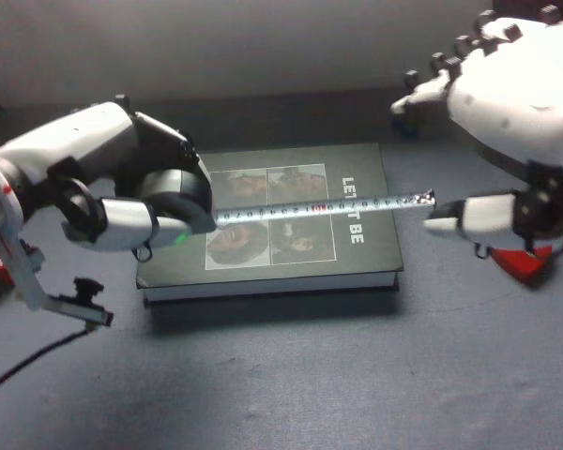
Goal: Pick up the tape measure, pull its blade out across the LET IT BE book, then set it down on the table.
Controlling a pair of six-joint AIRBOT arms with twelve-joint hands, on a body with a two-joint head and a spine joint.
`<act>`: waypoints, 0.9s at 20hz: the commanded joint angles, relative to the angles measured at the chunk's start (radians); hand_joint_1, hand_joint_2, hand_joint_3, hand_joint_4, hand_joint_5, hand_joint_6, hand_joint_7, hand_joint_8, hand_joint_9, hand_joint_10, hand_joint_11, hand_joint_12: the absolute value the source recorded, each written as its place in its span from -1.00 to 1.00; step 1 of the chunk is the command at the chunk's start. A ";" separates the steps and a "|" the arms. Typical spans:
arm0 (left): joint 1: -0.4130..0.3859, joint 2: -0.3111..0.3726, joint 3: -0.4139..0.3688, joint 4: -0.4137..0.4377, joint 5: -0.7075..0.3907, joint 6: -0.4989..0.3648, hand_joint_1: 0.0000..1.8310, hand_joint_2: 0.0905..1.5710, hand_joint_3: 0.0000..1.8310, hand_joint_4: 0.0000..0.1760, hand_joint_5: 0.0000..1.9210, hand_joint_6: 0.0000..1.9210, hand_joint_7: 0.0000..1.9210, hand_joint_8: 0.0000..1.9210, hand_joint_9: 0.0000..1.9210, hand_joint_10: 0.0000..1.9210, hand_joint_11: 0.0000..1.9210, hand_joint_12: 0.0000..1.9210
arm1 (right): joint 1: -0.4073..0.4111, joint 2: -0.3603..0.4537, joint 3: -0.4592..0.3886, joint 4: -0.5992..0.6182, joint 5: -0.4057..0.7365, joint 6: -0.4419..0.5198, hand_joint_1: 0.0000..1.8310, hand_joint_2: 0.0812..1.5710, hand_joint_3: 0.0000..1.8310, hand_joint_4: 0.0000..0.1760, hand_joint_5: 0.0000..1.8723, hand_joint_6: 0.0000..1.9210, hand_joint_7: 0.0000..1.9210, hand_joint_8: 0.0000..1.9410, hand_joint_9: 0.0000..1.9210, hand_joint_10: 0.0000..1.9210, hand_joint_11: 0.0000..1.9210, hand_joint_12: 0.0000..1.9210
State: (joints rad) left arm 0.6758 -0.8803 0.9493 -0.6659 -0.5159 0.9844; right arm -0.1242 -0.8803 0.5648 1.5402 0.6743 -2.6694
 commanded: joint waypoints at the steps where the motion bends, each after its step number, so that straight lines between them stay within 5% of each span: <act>1: -0.022 0.006 0.012 0.018 -0.069 -0.014 0.50 0.41 -1.00 -1.00 -0.08 -0.02 0.03 0.05 -0.14 0.46 -0.19 0.43 | 0.031 -0.005 0.012 0.006 0.020 -0.036 -0.03 0.32 -0.99 -1.00 -0.48 -1.00 -0.40 -0.99 -0.45 -0.98 -0.81 -0.13; 4: -0.082 0.014 0.051 0.007 -0.002 0.011 0.50 0.41 -1.00 -1.00 -0.09 -0.01 0.04 0.04 -0.14 0.45 -0.16 0.44 | 0.092 -0.083 0.077 0.172 0.082 -0.162 0.02 0.35 -1.00 -1.00 -0.38 -0.99 -0.30 -0.99 -0.37 -0.98 -0.72 -0.09; 10: -0.182 0.014 0.109 0.070 0.100 0.018 0.50 0.41 -1.00 -1.00 -0.11 0.01 0.03 0.05 -0.12 0.44 -0.17 0.39 | 0.119 -0.225 0.214 0.191 0.111 -0.158 0.04 0.37 -1.00 -1.00 -0.32 -1.00 -0.21 -0.99 -0.26 -0.98 -0.57 0.05; 18: -0.215 0.030 0.127 0.062 0.111 0.019 0.50 0.43 -1.00 -1.00 -0.14 0.06 0.02 0.07 -0.14 0.46 -0.21 0.42 | 0.151 -0.327 0.356 0.220 0.090 -0.179 0.06 0.38 -1.00 -1.00 -0.30 -0.99 -0.18 -0.99 -0.23 -0.98 -0.60 0.05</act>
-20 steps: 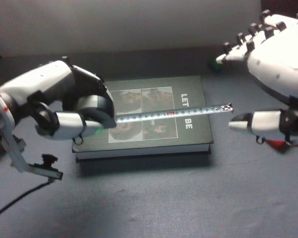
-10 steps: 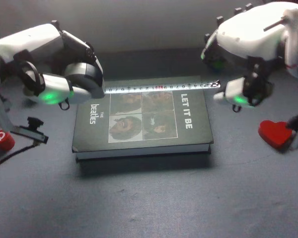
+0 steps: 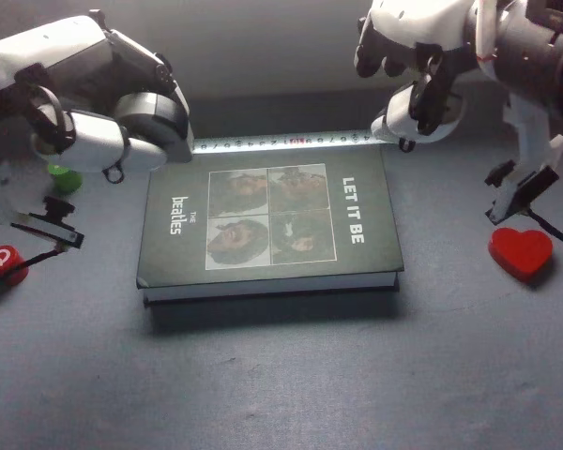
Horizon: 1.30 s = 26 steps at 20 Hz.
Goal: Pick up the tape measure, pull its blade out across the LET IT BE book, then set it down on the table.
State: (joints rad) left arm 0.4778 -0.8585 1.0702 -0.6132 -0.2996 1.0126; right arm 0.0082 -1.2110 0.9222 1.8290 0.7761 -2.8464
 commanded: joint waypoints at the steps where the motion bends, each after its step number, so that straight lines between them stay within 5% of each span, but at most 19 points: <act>1: -0.018 0.012 0.006 0.010 -0.106 -0.010 0.50 0.43 -1.00 -1.00 -0.14 0.06 0.02 0.07 -0.14 0.46 -0.21 0.42 | 0.017 -0.005 0.009 -0.065 -0.015 -0.003 0.06 0.38 -1.00 -1.00 -0.30 -0.99 -0.18 -0.99 -0.23 -0.98 -0.60 0.05; 26: -0.035 0.023 0.024 0.005 -0.088 0.005 0.50 0.40 -1.00 -1.00 -0.04 -0.07 0.02 0.06 -0.12 0.44 -0.17 0.44 | -0.058 -0.136 0.095 -0.141 -0.043 0.066 0.07 0.39 -1.00 -1.00 -0.29 -1.00 -0.15 -0.99 -0.20 -0.98 -0.60 0.03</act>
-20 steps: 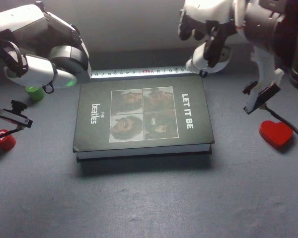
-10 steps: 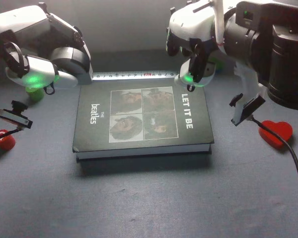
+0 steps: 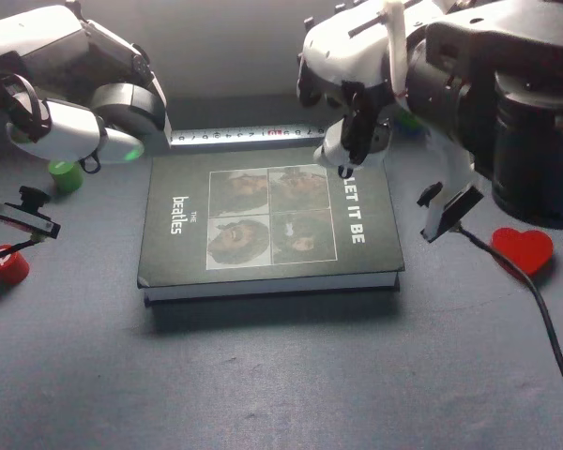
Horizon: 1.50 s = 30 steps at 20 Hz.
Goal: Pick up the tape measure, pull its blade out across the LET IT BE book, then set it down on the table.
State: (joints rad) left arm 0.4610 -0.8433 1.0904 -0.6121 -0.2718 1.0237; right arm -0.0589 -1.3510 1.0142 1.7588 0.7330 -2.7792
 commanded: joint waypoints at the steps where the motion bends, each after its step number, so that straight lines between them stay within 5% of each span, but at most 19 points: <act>1: -0.018 0.008 0.003 0.000 -0.115 -0.003 0.50 0.40 -1.00 -1.00 -0.04 -0.07 0.02 0.07 -0.12 0.44 -0.18 0.43 | 0.003 0.003 0.003 -0.089 -0.002 0.007 0.07 0.39 -1.00 -1.00 -0.29 -1.00 -0.15 -0.99 -0.20 -0.98 -0.60 0.03; 30: -0.017 0.007 0.006 -0.020 -0.118 0.031 0.50 0.41 -1.00 -1.00 -0.07 -0.04 0.01 0.07 -0.12 0.44 -0.17 0.42 | -0.008 0.006 0.003 -0.170 -0.010 0.041 0.04 0.41 -1.00 -1.00 -0.21 -0.99 -0.11 -0.99 -0.16 -0.98 -0.55 0.05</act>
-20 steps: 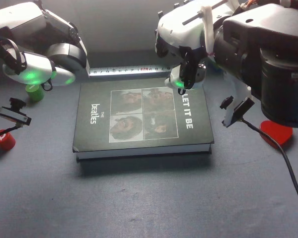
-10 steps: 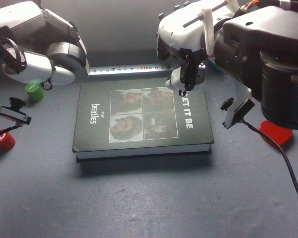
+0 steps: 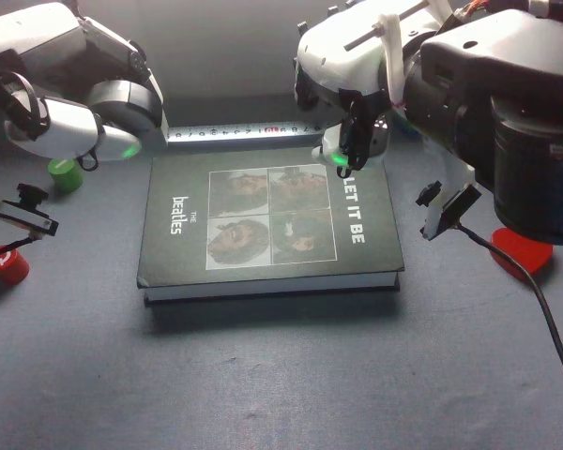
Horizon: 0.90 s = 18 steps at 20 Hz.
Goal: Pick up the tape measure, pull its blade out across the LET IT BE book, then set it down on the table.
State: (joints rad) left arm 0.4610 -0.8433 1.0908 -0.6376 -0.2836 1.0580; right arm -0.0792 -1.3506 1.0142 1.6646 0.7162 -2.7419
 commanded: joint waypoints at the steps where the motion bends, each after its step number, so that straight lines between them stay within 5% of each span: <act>1: -0.018 0.007 0.006 0.005 -0.106 -0.003 0.50 0.41 -1.00 -1.00 -0.07 -0.04 0.01 0.07 -0.12 0.44 -0.17 0.42 | 0.012 0.006 0.003 -0.075 0.007 0.003 0.04 0.41 -1.00 -1.00 -0.21 -0.99 -0.11 -0.99 -0.16 -0.98 -0.55 0.05; 18: -0.016 0.007 0.006 0.002 -0.106 0.001 0.50 0.41 -1.00 -1.00 -0.10 0.01 0.03 0.05 -0.13 0.44 -0.17 0.44 | 0.010 0.006 0.003 -0.075 0.004 0.004 0.06 0.42 -1.00 -1.00 -0.18 -0.99 -0.08 -0.99 -0.13 -0.97 -0.52 0.06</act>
State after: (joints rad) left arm 0.4610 -0.8433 1.0908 -0.6411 -0.2836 1.0657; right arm -0.0792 -1.3506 1.0145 1.6627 0.7147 -2.7415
